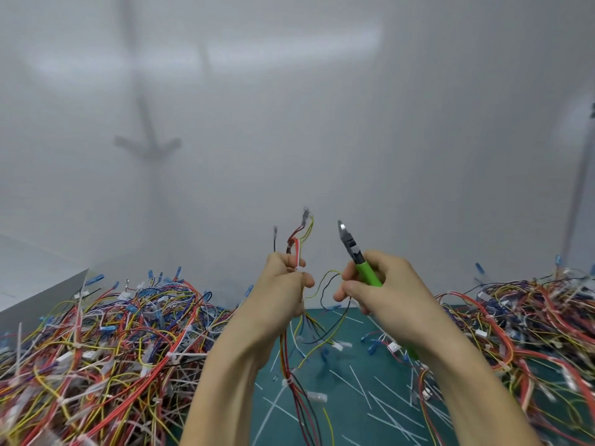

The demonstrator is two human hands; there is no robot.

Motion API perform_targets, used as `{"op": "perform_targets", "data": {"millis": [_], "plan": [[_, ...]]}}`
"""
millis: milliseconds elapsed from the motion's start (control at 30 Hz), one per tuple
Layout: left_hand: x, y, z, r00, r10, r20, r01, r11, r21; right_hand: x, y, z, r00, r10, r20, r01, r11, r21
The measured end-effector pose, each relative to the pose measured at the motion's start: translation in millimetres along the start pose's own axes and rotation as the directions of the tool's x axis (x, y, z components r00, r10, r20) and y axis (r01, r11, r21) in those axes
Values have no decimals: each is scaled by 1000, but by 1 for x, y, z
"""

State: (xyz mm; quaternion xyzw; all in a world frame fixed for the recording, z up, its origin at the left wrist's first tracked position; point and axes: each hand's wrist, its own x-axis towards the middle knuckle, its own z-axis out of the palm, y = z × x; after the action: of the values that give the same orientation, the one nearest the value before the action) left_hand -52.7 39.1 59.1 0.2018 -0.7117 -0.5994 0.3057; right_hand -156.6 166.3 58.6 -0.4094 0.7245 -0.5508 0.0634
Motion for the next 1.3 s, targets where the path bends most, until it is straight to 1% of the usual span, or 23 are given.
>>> {"op": "perform_targets", "data": {"millis": [67, 133, 233, 333, 467, 533, 600, 700, 867, 967, 1067, 1133, 1167, 1300], "plan": [[-1, -1, 2, 998, -20, 59, 19, 1000, 15, -2, -4, -1, 999, -39, 24, 38, 998, 43], [-3, -1, 4, 994, -6, 110, 2, 999, 42, -3, -5, 0, 997, -75, 17, 74, 996, 48], [-6, -3, 2, 979, 42, 198, -54, 997, 56, -2, -5, -1, 993, -118, -11, 118, 993, -27], [-6, -5, 0, 964, 92, 250, -113, 991, 72, -2, -5, 0, 985, -160, -59, 156, 986, -63], [-6, -4, 5, 967, 132, 219, -145, 988, 44, -5, -9, 4, 960, -254, -119, 231, 957, -177], [-6, -3, 6, 966, 162, 201, -171, 985, 31, -6, -9, 6, 949, -284, -134, 253, 945, -206], [-5, -2, 4, 967, 184, 178, -190, 981, 22, -7, -10, 7, 944, -300, -140, 265, 938, -224], [-5, -2, 2, 964, 195, 181, -204, 979, 30, -7, -10, 11, 941, -315, -126, 275, 926, -257], [-2, -5, 3, 973, 179, 146, -188, 981, 52, -7, -9, 19, 936, -330, -119, 281, 909, -307], [-1, -6, 1, 982, 152, 109, -153, 988, 3, -6, -9, 18, 938, -323, -124, 269, 907, -323], [-2, -6, -1, 988, 125, 92, -121, 991, -51, -6, -12, 14, 952, -291, -97, 264, 938, -223], [-1, -6, 0, 990, 120, 71, -113, 989, -91, -7, -13, 11, 975, -223, -27, 215, 963, -162], [-1, -6, 0, 991, 120, 57, -113, 988, -107, -7, -13, 9, 983, -183, 13, 183, 970, -158], [-1, -5, 1, 988, 155, -7, -155, 982, -111, -8, -10, 6, 988, -63, 140, 94, 969, -230]]}}
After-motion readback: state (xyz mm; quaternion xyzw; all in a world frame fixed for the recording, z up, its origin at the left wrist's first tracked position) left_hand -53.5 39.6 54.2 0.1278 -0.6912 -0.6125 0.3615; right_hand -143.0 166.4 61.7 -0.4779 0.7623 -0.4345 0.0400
